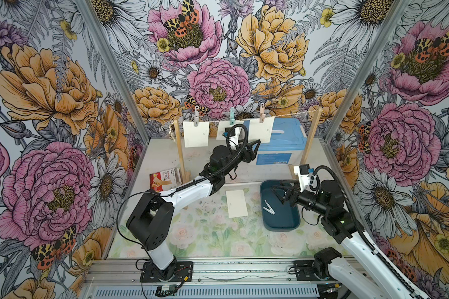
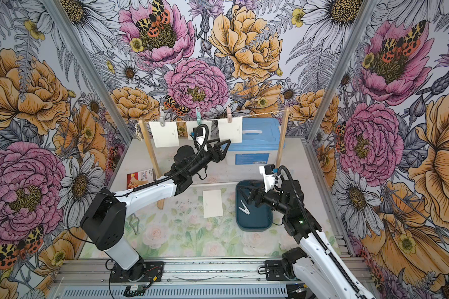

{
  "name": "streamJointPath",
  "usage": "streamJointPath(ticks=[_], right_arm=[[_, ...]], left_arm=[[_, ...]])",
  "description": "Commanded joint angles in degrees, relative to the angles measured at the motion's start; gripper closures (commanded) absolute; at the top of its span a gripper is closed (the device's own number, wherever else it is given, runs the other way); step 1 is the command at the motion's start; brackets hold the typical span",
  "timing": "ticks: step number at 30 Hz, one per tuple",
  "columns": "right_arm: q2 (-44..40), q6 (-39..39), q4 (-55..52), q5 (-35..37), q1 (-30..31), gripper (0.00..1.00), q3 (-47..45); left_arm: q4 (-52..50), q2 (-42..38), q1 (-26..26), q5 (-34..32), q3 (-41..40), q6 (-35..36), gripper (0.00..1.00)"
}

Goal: Remove the postcards from the strings
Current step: Pinch the postcard on the clothesline, then remove the clamp from the clothesline.

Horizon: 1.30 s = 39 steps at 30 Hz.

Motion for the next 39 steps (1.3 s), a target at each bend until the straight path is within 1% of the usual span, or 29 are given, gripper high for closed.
streamJointPath(ticks=[1,6,8,12,17,20,24,27,29,32,36,37,39], right_arm=[[0.29,-1.37,0.44,-0.18,0.41,0.17,2.03],[1.69,-2.25,0.44,0.24,0.34,0.17,2.89],[2.35,-2.7,0.39,0.52,0.34,0.17,3.54],[3.72,-3.24,0.35,0.58,0.28,0.17,4.85],[3.49,-3.24,0.35,0.88,0.25,0.18,5.35],[2.72,-3.33,0.26,1.41,0.26,0.18,4.99],[2.58,-3.48,0.17,1.65,0.2,0.18,4.98],[2.75,-3.75,0.22,1.77,0.19,0.18,5.48],[2.98,-3.98,0.18,1.88,0.1,0.18,6.01],[3.22,-4.51,0.19,1.99,0.12,0.18,7.05],[3.91,-5.42,0.16,1.37,-0.1,0.18,10.06],[4.45,-5.84,0.17,0.93,-0.2,0.18,11.23],[6.27,-6.71,0.06,-0.55,-0.65,0.18,14.22]], left_arm=[[6.21,-0.48,0.34,6.13,-0.46,-0.04,0.39],[9.91,-2.15,0.07,8.95,-4.99,-1.8,0.58],[12.57,-2.49,-0.15,10.46,-6.77,-3.27,0.62],[16.01,-2.03,-0.52,13.78,-7.67,-5.77,0.63],[19.2,-0.51,-0.81,15.1,-6.91,-7.4,0.63],[22.37,0.71,-0.56,16.07,-6.75,-9.59,0.72],[24.1,2.98,-0.76,18.96,-5.67,-12.19,0.71],[24.44,4.07,-1.29,19.6,-5.41,-13.24,0.71],[24.61,4.21,-1.17,19.37,-5.74,-13.43,0.79],[25.2,3.74,-0.49,18.75,-6.94,-14.34,0.85],[27.07,3.11,1.22,19.38,-8.13,-16.62,0.98],[26.97,2.93,1.57,19.7,-8.14,-17.04,1.0],[26.29,2.58,2.16,20.3,-7.88,-17.3,1.0]])
